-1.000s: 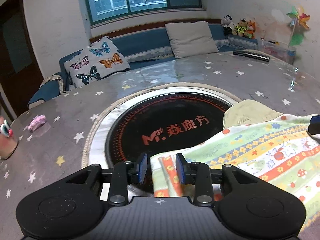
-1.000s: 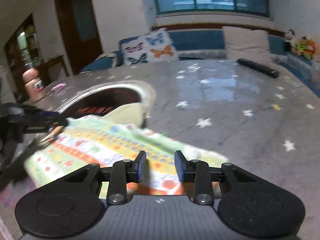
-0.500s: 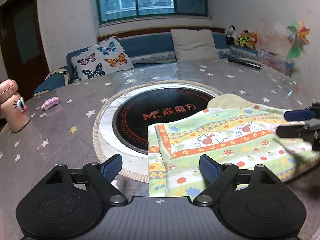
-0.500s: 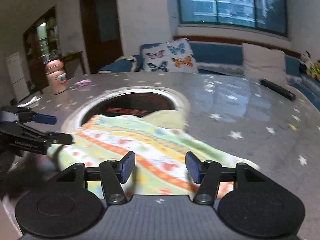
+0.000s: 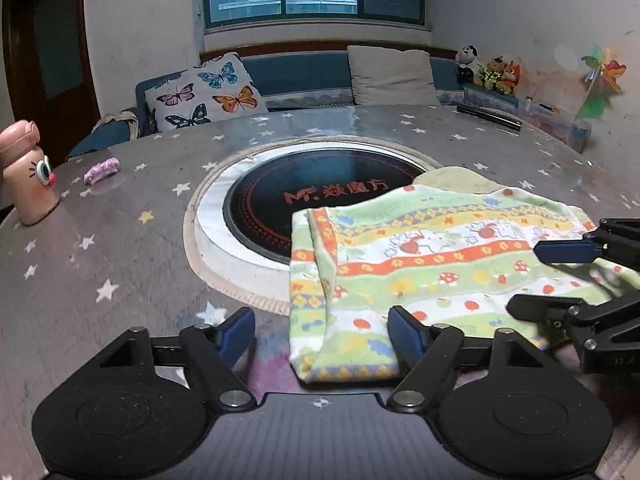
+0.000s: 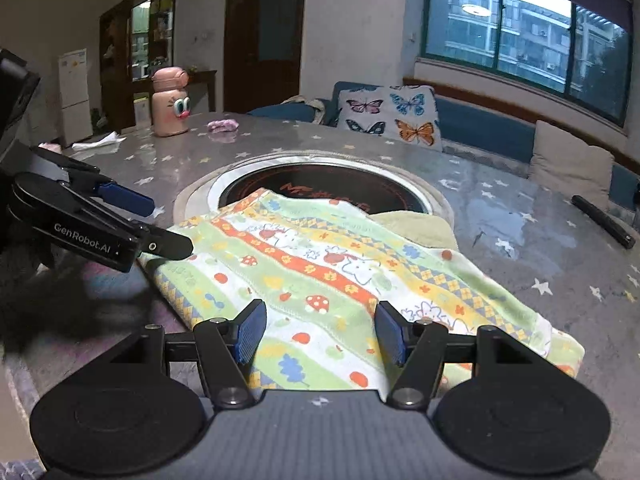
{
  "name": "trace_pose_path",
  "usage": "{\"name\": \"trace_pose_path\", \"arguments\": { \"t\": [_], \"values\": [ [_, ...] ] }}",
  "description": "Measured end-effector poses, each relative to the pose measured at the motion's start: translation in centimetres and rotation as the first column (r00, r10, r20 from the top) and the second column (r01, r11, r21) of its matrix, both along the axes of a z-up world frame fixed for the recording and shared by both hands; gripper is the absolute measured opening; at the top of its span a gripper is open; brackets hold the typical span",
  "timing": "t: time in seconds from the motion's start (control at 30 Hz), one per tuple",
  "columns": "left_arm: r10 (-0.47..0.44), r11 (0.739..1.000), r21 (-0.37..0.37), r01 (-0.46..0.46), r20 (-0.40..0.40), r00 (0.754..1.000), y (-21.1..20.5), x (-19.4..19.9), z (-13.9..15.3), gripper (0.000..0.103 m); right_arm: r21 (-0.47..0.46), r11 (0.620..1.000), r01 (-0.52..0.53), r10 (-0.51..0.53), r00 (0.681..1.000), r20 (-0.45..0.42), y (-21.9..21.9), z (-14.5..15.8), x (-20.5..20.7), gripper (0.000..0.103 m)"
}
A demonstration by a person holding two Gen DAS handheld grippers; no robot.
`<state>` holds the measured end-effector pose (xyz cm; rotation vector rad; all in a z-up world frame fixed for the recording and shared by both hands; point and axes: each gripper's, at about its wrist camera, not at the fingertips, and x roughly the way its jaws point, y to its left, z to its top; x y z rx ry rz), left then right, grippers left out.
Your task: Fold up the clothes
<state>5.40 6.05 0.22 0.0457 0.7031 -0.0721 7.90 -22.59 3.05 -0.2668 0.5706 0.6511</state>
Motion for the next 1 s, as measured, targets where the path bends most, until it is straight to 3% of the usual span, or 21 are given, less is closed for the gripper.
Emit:
{"name": "trace_pose_path", "arguments": {
  "t": [0.03,0.27,0.33,0.53,0.77,1.0],
  "values": [
    [-0.005,1.000,-0.006,0.005,-0.004,1.000,-0.1,-0.3,0.0,0.067,-0.007,1.000,-0.011,0.011,1.000,0.000,-0.1,-0.1,-0.1,0.061],
    [-0.048,0.999,-0.021,0.047,-0.029,0.998,-0.8,-2.6,0.1,0.066,-0.011,0.999,-0.049,0.048,0.999,-0.019,-1.5,0.0,-1.4,0.061],
    [-0.061,0.998,-0.028,0.060,-0.036,0.998,-0.9,-3.4,0.2,0.062,-0.010,0.999,-0.054,0.053,0.998,-0.029,-1.9,0.1,-1.8,0.061],
    [-0.082,0.996,-0.038,0.081,-0.050,0.995,-0.9,-5.0,0.6,0.064,-0.003,0.997,-0.073,0.073,0.995,-0.062,-3.0,0.5,-3.1,0.061],
    [-0.040,0.999,-0.018,0.040,0.034,0.999,-0.4,-4.7,2.6,0.063,0.046,0.997,-0.056,0.060,0.994,-0.091,-3.7,1.9,-2.5,0.061],
    [-0.102,0.995,0.029,0.100,0.060,0.993,-2.9,-2.6,2.1,0.064,0.075,0.997,-0.004,0.010,0.996,-0.083,-2.9,2.0,0.9,0.061]
  ]
}}
